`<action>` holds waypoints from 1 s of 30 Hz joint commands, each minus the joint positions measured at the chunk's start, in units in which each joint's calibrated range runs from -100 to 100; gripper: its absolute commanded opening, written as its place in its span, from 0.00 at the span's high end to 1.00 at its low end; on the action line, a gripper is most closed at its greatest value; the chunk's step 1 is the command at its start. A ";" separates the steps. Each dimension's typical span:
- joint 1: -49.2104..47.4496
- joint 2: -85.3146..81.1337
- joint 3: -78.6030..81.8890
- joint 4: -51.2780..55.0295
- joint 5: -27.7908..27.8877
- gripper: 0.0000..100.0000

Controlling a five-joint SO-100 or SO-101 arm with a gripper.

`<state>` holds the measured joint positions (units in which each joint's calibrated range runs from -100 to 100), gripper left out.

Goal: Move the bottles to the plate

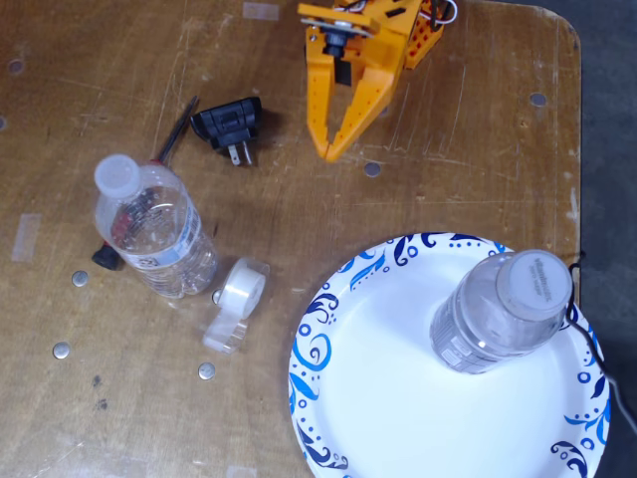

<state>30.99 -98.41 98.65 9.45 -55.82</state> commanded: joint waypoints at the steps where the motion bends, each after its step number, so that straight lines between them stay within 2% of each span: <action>1: 2.16 -0.50 -0.09 -6.23 2.46 0.99; 5: 6.26 -0.50 0.27 -12.67 3.40 0.99; 9: 15.64 -0.41 -1.44 -17.19 3.55 0.98; 14: 17.36 4.06 -10.63 -14.32 3.60 0.86; 17: 17.04 12.74 -20.90 -10.58 3.55 0.80; 21: 15.64 27.75 -31.17 -11.01 3.55 0.70; 24: 15.10 37.87 -36.76 -14.84 3.50 0.65; 30: 16.18 56.84 -45.32 -23.55 3.50 0.60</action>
<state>46.40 -49.16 59.17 -10.98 -52.28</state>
